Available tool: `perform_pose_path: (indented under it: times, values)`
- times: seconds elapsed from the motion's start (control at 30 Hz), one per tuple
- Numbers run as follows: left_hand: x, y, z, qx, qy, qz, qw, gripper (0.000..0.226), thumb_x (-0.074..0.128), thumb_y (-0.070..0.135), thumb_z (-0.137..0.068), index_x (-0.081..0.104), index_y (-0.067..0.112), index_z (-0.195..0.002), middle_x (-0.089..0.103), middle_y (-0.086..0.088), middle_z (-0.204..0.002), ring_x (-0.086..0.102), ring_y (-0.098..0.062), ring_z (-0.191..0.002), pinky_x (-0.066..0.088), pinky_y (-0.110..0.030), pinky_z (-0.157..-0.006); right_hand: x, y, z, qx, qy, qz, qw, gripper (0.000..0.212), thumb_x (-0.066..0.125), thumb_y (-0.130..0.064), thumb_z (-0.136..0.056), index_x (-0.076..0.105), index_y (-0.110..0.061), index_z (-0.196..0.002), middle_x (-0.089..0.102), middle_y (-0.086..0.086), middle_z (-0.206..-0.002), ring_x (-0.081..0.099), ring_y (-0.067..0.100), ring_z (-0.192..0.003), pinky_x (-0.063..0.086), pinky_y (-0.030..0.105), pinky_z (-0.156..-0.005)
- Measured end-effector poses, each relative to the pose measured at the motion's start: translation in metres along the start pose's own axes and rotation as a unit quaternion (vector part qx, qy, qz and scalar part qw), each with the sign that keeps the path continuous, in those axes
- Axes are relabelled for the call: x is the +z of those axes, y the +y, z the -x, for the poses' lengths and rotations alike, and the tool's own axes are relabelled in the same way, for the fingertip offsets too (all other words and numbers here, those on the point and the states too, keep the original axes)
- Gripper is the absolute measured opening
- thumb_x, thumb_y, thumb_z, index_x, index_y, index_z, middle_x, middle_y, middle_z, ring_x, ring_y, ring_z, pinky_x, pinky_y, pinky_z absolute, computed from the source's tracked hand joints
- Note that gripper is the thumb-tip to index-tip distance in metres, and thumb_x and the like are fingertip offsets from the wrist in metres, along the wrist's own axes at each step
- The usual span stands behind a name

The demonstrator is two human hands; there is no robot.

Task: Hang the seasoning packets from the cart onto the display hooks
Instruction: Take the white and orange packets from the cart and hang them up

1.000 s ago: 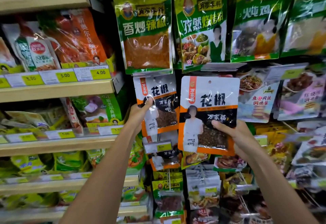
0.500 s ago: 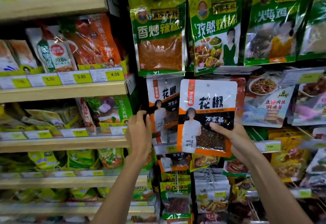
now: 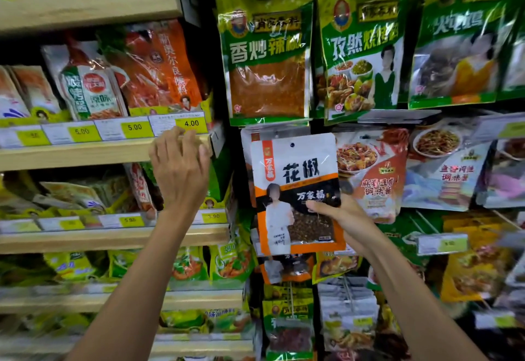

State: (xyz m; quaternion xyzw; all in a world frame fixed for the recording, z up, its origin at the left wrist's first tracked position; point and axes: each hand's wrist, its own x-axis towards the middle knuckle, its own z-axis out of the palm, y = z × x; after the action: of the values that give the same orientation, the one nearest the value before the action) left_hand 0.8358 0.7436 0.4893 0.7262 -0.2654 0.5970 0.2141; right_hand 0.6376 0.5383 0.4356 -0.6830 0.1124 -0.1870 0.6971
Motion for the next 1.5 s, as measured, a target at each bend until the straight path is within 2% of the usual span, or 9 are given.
perform_pose_path:
  times: [0.57, 0.7, 0.87, 0.93, 1.0, 1.17, 1.27, 1.4, 1.5]
  values:
    - [0.013, -0.010, 0.004, 0.024, 0.039, 0.041, 0.998, 0.018, 0.044, 0.017, -0.096, 0.052, 0.005, -0.108, 0.056, -0.024, -0.108, 0.042, -0.033, -0.106, 0.035, -0.046, -0.093, 0.019, 0.005, -0.036, 0.001, 0.022, 0.000, 1.000, 0.029, 0.078, -0.028, -0.075, 0.068, -0.020, -0.102, 0.075, -0.016, -0.094, 0.066, -0.007, -0.091, 0.047, 0.008, -0.070]
    - [0.012, -0.010, 0.004, 0.027, 0.038, 0.044, 0.998, 0.018, 0.046, 0.016, -0.095, 0.053, 0.004, -0.106, 0.056, -0.023, -0.106, 0.043, -0.032, -0.104, 0.035, -0.044, -0.090, 0.017, 0.010, -0.043, 0.005, 0.024, -0.021, 0.999, 0.021, 0.075, -0.020, -0.080, 0.059, -0.025, -0.093, 0.068, -0.029, -0.072, 0.058, -0.023, -0.069, 0.041, -0.004, -0.059]
    - [0.011, -0.010, 0.004, 0.028, 0.039, 0.047, 0.998, 0.019, 0.044, 0.018, -0.096, 0.053, 0.005, -0.106, 0.056, -0.022, -0.106, 0.043, -0.032, -0.104, 0.034, -0.043, -0.092, 0.021, 0.006, -0.055, 0.016, 0.056, -0.021, 0.998, 0.042, 0.076, -0.025, -0.080, 0.051, -0.031, -0.113, 0.060, -0.017, -0.094, 0.054, -0.001, -0.094, 0.028, 0.024, -0.099]
    - [0.011, -0.010, 0.004, 0.029, 0.039, 0.047, 0.998, 0.019, 0.043, 0.018, -0.096, 0.053, 0.005, -0.107, 0.056, -0.022, -0.106, 0.043, -0.032, -0.104, 0.034, -0.043, -0.092, 0.022, 0.004, -0.063, -0.001, 0.067, 0.001, 0.998, 0.044, 0.076, -0.022, -0.081, 0.060, -0.015, -0.121, 0.065, -0.001, -0.119, 0.057, 0.015, -0.118, 0.034, 0.034, -0.111]
    - [0.010, -0.010, 0.004, 0.028, 0.034, 0.046, 0.998, 0.019, 0.044, 0.018, -0.096, 0.053, 0.005, -0.106, 0.056, -0.022, -0.106, 0.043, -0.032, -0.105, 0.034, -0.043, -0.092, 0.026, 0.000, -0.066, -0.016, 0.091, 0.018, 0.996, 0.059, 0.076, -0.020, -0.082, 0.052, -0.006, -0.134, 0.060, 0.008, -0.131, 0.054, 0.022, -0.125, 0.041, 0.039, -0.108]
    - [0.007, -0.009, 0.004, 0.022, 0.014, 0.040, 0.999, 0.020, 0.044, 0.018, -0.096, 0.053, 0.004, -0.107, 0.056, -0.021, -0.108, 0.042, -0.031, -0.106, 0.035, -0.043, -0.092, 0.032, 0.006, -0.072, -0.030, 0.169, 0.042, 0.984, 0.048, 0.077, -0.016, -0.080, 0.060, 0.000, -0.122, 0.066, 0.015, -0.119, 0.063, 0.028, -0.112, 0.050, 0.044, -0.099]
    - [0.004, -0.009, 0.003, 0.023, 0.000, 0.036, 0.999, 0.021, 0.044, 0.019, -0.097, 0.054, 0.004, -0.108, 0.056, -0.021, -0.109, 0.043, -0.031, -0.106, 0.035, -0.043, -0.092, 0.034, 0.010, -0.071, -0.039, 0.199, 0.071, 0.977, 0.044, 0.077, -0.017, -0.081, 0.062, 0.002, -0.117, 0.067, 0.012, -0.115, 0.062, 0.026, -0.109, 0.051, 0.036, -0.094]
    - [-0.004, -0.005, 0.002, 0.020, -0.020, 0.040, 0.999, 0.025, 0.045, 0.017, -0.096, 0.056, 0.001, -0.111, 0.057, -0.022, -0.112, 0.048, -0.035, -0.108, 0.036, -0.044, -0.096, 0.034, 0.019, -0.050, -0.075, 0.245, 0.178, 0.950, 0.032, 0.075, -0.014, -0.083, 0.064, 0.002, -0.110, 0.065, 0.006, -0.097, 0.062, 0.020, -0.092, 0.042, 0.005, -0.061]
    - [-0.013, 0.005, 0.005, 0.029, -0.012, 0.055, 0.998, 0.027, 0.044, 0.011, -0.096, 0.056, -0.003, -0.116, 0.057, -0.025, -0.116, 0.051, -0.040, -0.110, 0.037, -0.046, -0.100, 0.031, 0.023, -0.023, -0.069, 0.267, 0.205, 0.939, 0.041, 0.068, -0.013, -0.089, 0.055, 0.002, -0.125, 0.063, 0.011, -0.116, 0.060, 0.022, -0.108, 0.047, 0.012, -0.084]
